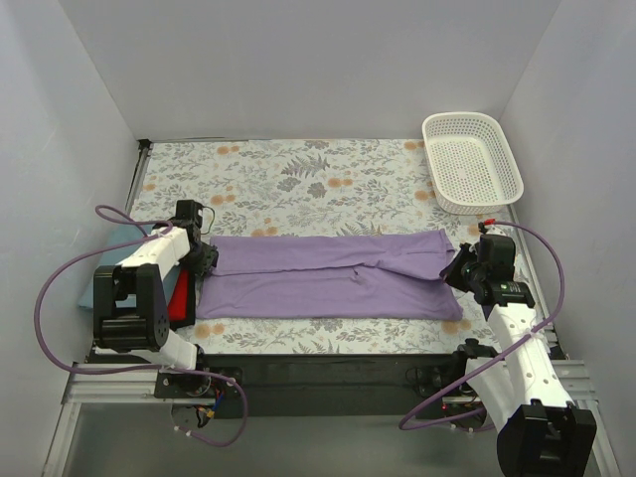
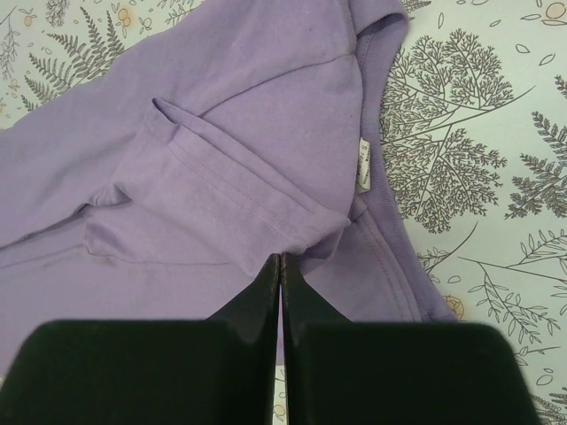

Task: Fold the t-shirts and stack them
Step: Fold the tshirt

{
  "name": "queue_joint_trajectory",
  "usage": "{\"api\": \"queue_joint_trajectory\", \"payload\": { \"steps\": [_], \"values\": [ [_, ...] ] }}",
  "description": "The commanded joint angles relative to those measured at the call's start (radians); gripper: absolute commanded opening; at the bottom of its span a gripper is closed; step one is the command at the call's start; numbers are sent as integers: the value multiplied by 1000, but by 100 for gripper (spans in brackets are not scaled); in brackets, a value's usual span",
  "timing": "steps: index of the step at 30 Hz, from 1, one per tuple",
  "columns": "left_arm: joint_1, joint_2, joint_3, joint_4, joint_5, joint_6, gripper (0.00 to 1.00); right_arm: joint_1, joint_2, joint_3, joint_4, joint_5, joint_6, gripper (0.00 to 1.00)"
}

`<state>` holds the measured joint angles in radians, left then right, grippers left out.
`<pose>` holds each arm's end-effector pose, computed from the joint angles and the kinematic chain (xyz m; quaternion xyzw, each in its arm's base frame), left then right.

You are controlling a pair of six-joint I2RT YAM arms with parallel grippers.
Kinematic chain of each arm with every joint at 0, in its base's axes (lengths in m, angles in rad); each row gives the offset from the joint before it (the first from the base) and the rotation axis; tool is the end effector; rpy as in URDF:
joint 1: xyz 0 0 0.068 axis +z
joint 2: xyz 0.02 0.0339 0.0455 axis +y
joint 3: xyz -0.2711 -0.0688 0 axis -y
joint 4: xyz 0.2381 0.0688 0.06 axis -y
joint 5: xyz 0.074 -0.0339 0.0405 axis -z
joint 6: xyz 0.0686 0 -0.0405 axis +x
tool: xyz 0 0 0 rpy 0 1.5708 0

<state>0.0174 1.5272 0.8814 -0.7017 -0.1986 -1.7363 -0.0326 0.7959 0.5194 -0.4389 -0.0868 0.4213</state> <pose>0.2654 0.0182 0.1512 -0.7672 0.6240 -0.0197 0.1470 0.1833 0.0000 0.2066 0.1870 0.8898 0.1188 0.3990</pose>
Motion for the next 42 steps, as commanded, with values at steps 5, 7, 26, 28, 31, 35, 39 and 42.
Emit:
{"api": "queue_joint_trajectory", "payload": {
  "steps": [5, 7, 26, 28, 31, 35, 39, 42],
  "values": [
    [0, 7, 27, 19, -13, 4, 17, -4, -3, 14, 42, -22, 0, 1],
    [0, 7, 25, 21, -10, 9, 7, -4, -3, 16, 42, -22, -1, 1],
    [32, -30, 146, -38, -67, 44, 0, -4, -11, 105, 25, -22, 7, 1],
    [41, -30, 148, -36, -61, 46, 0, -4, -14, 119, 16, -21, 5, 1],
    [53, -33, 146, -33, -56, 50, 0, -4, -20, 142, 0, -14, 4, 1],
    [65, -33, 149, -32, -48, 55, 0, -4, -32, 160, -15, -13, 4, 1],
    [70, -36, 140, -24, -39, 58, 0, -4, -49, 157, -30, -7, 5, 1],
    [70, -39, 130, -19, -32, 61, 0, -4, -64, 153, -43, 1, 4, 1]
  ]
}}
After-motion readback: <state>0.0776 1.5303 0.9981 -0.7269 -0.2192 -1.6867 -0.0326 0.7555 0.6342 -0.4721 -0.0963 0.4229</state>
